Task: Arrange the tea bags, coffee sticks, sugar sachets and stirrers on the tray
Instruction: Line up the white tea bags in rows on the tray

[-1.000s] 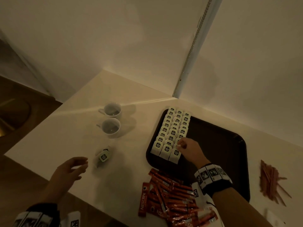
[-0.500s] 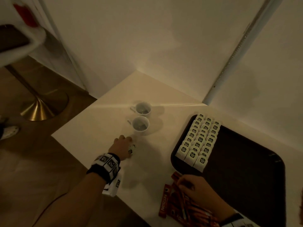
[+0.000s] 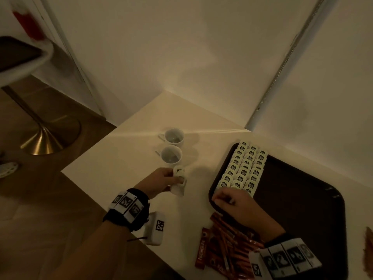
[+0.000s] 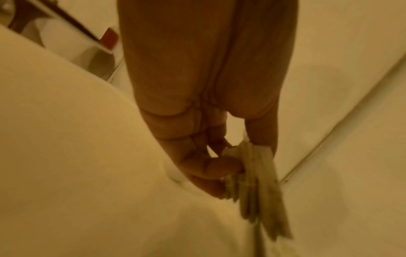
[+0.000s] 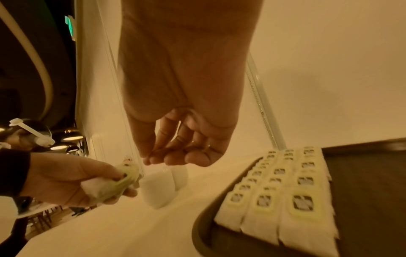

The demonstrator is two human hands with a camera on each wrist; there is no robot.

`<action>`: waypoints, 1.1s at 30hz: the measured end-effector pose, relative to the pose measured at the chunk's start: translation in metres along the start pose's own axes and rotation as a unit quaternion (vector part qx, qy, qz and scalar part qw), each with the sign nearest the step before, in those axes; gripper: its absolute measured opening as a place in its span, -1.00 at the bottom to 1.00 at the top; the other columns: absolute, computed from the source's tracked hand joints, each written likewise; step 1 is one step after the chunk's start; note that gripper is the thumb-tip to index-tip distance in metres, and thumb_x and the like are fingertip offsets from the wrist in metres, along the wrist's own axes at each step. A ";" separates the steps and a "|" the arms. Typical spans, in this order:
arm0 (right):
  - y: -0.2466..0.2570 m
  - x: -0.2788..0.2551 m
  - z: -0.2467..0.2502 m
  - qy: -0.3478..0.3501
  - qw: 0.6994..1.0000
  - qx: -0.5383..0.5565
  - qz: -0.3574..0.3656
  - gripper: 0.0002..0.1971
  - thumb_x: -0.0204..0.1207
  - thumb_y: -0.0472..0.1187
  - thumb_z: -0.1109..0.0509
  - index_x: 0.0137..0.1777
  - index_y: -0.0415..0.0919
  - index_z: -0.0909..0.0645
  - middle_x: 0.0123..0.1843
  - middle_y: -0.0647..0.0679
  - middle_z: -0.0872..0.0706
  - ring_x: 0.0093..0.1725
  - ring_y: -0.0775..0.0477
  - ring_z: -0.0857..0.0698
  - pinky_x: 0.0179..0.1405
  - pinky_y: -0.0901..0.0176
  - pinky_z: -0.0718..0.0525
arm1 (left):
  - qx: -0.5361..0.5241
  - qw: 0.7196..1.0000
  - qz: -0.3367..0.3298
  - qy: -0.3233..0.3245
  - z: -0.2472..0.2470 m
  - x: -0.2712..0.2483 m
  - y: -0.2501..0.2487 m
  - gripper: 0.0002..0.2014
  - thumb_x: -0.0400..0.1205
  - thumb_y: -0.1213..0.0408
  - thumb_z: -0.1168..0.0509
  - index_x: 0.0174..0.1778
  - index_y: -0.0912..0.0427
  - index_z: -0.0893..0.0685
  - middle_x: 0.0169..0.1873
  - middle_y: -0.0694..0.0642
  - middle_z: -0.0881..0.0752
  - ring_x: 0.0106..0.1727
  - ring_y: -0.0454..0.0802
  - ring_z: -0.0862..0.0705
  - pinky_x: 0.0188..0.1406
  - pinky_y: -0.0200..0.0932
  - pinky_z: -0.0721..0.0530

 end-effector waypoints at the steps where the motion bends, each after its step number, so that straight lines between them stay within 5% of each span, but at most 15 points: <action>1: 0.011 0.005 0.009 -0.020 1.000 0.008 0.012 -0.87 0.56 -0.23 -0.38 -0.03 0.06 -0.65 -0.11 0.23 -0.70 -0.07 0.32 -0.64 -0.15 0.56 -0.51 | -0.055 0.998 -0.014 0.018 -0.010 -0.003 -0.013 -0.84 0.63 0.39 -0.31 0.11 0.24 -0.71 0.04 0.14 -0.80 0.06 0.01 -0.76 -0.04 -0.19 -0.74; 5: 0.067 0.021 0.062 -0.157 0.982 0.047 0.094 -0.92 0.50 -0.18 -0.45 -0.04 -0.01 -0.67 -0.19 0.15 -0.65 -0.19 0.19 -0.62 -0.30 0.44 -0.56 | -0.159 0.984 -0.056 0.058 -0.040 -0.009 -0.069 -0.81 0.69 0.35 -0.22 0.17 0.22 -0.66 0.08 0.13 -0.79 0.09 -0.01 -0.76 0.11 -0.07 -0.72; 9: 0.112 0.031 0.100 -0.227 0.957 -0.014 0.179 -0.65 0.37 -0.02 -0.54 0.11 -0.13 -0.64 -0.05 0.05 -0.56 -0.09 0.24 -0.56 -0.26 0.51 -0.48 | -0.241 0.960 -0.086 0.113 -0.065 -0.012 -0.119 -0.71 0.74 0.32 -0.13 0.36 0.25 -0.54 0.22 0.23 -0.72 0.19 0.09 -0.72 0.10 0.13 -0.74; 12: 0.124 0.038 0.117 -0.233 0.955 -0.045 0.180 -0.58 0.32 -0.14 -0.60 0.17 -0.18 -0.64 0.02 -0.02 -0.53 -0.04 0.30 -0.53 -0.17 0.61 -0.45 | -0.268 0.948 -0.113 0.129 -0.076 -0.016 -0.148 -0.71 0.77 0.31 -0.05 0.38 0.18 -0.50 0.12 0.14 -0.77 0.11 0.04 -0.77 -0.05 0.01 -0.78; 16: 0.134 0.040 0.135 -0.241 0.948 -0.087 0.187 -0.58 0.33 -0.17 -0.59 0.19 -0.18 -0.63 0.03 -0.07 -0.54 0.03 0.09 -0.57 -0.04 0.59 -0.47 | -0.297 0.936 -0.125 0.144 -0.083 -0.019 -0.170 -0.63 0.77 0.12 -0.02 0.43 0.19 -0.46 0.17 0.15 -0.72 0.09 0.04 -0.76 -0.02 -0.01 -0.78; 19: 0.138 0.040 0.141 -0.233 0.950 -0.095 0.187 -0.56 0.34 -0.22 -0.59 0.21 -0.24 -0.62 0.05 -0.11 -0.53 -0.03 0.28 -0.50 -0.07 0.67 -0.43 | -0.318 0.928 -0.105 0.161 -0.088 -0.018 -0.174 -0.50 0.74 -0.09 0.05 0.42 0.15 -0.48 0.25 0.18 -0.65 0.14 0.06 -0.70 0.08 0.01 -0.75; 23: 0.143 0.039 0.143 -0.204 0.956 -0.087 0.191 -0.58 0.28 -0.32 -0.61 0.13 -0.32 -0.59 0.01 -0.13 -0.51 -0.09 0.48 -0.47 -0.14 0.69 -0.43 | -0.320 0.928 -0.100 0.163 -0.092 -0.016 -0.175 -0.41 0.73 -0.14 0.06 0.56 0.17 -0.34 0.27 0.23 -0.61 0.12 0.07 -0.69 0.07 0.04 -0.76; 29: 0.138 0.046 0.147 -0.176 0.963 -0.130 0.155 -0.63 0.22 -0.30 -0.63 -0.09 -0.26 -0.51 -0.06 -0.08 -0.53 -0.23 0.27 -0.44 -0.25 0.57 -0.43 | -0.318 0.931 -0.088 0.158 -0.098 -0.013 -0.170 -0.45 0.72 -0.15 0.04 0.45 0.18 -0.43 0.25 0.28 -0.59 0.17 0.13 -0.67 0.16 0.07 -0.72; 33: 0.141 0.049 0.149 -0.154 0.965 -0.142 0.160 -0.60 0.22 -0.32 -0.60 0.00 -0.23 -0.52 -0.12 -0.03 -0.56 -0.26 0.26 -0.43 -0.29 0.48 -0.42 | -0.326 0.929 -0.086 0.152 -0.099 -0.009 -0.169 -0.50 0.70 -0.18 0.03 0.27 0.14 -0.53 0.08 0.22 -0.66 0.01 0.06 -0.73 0.06 0.03 -0.77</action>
Point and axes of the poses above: each hand's wrist, its own x-axis towards the middle knuckle, its own z-axis out of the back of the hand, y = z × x, the point moved 10 cm from there along x, towards the middle knuckle
